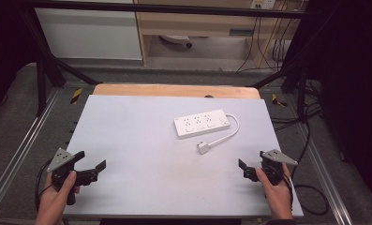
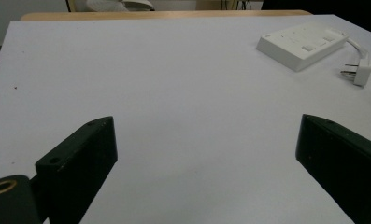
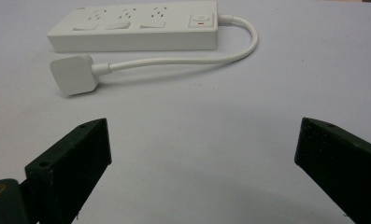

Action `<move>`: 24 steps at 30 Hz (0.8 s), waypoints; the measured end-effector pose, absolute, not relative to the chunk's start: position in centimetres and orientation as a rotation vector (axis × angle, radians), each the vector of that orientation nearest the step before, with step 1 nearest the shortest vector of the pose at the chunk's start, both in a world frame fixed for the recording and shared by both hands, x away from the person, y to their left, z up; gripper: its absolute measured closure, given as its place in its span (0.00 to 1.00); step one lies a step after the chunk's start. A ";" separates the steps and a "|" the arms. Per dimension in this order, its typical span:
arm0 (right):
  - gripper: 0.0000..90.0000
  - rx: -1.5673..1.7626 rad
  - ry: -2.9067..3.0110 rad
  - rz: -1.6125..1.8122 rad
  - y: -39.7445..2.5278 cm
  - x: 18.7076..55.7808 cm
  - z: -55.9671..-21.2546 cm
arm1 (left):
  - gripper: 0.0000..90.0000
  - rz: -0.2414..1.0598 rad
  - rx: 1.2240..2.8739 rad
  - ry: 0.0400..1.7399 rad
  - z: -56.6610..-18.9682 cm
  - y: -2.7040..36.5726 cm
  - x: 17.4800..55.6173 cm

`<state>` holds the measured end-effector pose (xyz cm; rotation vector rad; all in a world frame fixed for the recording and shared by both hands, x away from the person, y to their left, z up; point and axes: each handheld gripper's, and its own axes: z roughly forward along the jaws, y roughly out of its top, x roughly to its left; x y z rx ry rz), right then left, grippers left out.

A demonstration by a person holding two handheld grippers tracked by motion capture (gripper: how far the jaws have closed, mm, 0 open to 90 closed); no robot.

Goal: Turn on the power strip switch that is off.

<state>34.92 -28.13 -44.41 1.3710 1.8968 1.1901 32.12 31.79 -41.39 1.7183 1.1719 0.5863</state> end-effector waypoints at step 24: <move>0.07 1.314 1.900 1.270 -27.8 34.5 -43.9 | 0.07 0.573 1.736 1.166 -41.6 31.2 31.7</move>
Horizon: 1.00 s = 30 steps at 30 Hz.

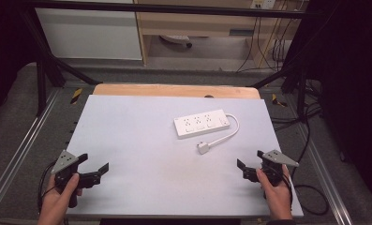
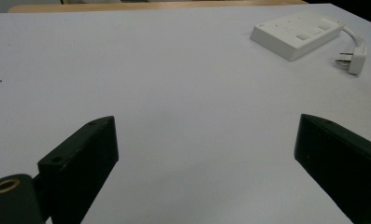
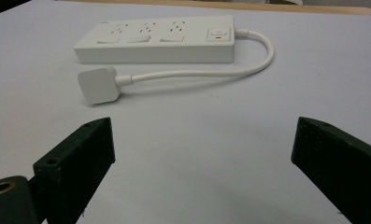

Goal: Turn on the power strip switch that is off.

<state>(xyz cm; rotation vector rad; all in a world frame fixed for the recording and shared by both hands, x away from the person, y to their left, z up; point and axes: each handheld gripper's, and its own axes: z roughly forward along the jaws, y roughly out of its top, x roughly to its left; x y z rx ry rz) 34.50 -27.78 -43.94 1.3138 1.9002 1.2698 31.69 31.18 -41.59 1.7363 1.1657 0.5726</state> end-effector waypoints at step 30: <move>0.06 1.298 1.898 1.286 -27.7 34.4 -43.5 | 0.08 0.583 1.728 1.142 -41.7 31.4 31.6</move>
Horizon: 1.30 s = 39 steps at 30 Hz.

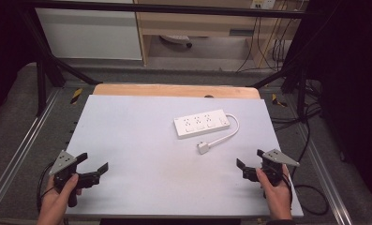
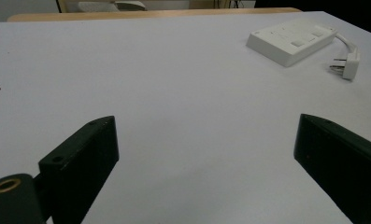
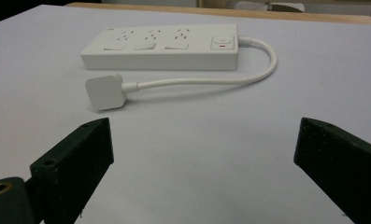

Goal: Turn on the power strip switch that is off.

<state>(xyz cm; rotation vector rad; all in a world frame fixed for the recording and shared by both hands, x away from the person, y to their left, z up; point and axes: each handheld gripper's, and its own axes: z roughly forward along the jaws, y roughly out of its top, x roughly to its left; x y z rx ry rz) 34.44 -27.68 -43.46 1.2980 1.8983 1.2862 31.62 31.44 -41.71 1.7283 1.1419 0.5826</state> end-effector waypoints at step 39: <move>0.06 1.277 1.883 1.274 -25.0 36.3 -41.4 | 0.08 0.585 1.687 1.162 -41.3 31.4 33.0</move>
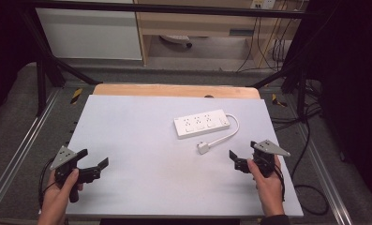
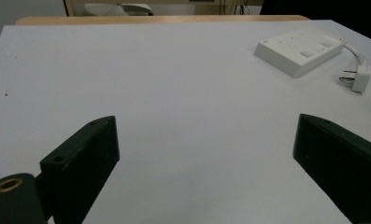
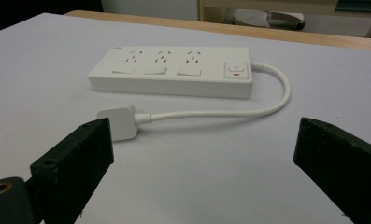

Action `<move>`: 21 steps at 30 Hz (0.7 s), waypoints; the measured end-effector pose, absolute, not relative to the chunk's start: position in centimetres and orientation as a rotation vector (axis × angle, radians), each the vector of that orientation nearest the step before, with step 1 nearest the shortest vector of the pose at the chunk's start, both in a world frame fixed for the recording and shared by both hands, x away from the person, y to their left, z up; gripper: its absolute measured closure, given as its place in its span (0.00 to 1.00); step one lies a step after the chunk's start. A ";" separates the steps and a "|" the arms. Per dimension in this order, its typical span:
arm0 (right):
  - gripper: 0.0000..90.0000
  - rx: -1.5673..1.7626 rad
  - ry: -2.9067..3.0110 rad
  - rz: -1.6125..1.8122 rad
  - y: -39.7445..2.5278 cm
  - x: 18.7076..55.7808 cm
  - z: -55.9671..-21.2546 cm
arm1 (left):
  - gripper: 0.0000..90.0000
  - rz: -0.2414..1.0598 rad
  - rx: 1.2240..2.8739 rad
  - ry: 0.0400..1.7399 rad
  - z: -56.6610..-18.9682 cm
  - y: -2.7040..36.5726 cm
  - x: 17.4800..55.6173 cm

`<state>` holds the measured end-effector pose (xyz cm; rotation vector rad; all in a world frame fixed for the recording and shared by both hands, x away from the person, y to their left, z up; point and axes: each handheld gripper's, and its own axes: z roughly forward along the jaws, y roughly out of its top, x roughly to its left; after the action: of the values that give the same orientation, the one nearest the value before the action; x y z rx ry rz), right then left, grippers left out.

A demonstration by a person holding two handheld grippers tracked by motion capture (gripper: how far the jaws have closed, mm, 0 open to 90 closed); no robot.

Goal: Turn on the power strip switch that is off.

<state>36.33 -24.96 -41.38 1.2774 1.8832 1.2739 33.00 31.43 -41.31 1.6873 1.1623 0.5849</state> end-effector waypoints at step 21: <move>0.05 1.262 1.894 1.236 -23.6 38.3 -41.1 | 0.08 0.573 1.716 1.140 -41.8 30.2 34.6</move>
<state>38.27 -23.63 -41.12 1.2618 1.8943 1.2362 34.62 30.21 -41.77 1.7162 1.1398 0.5732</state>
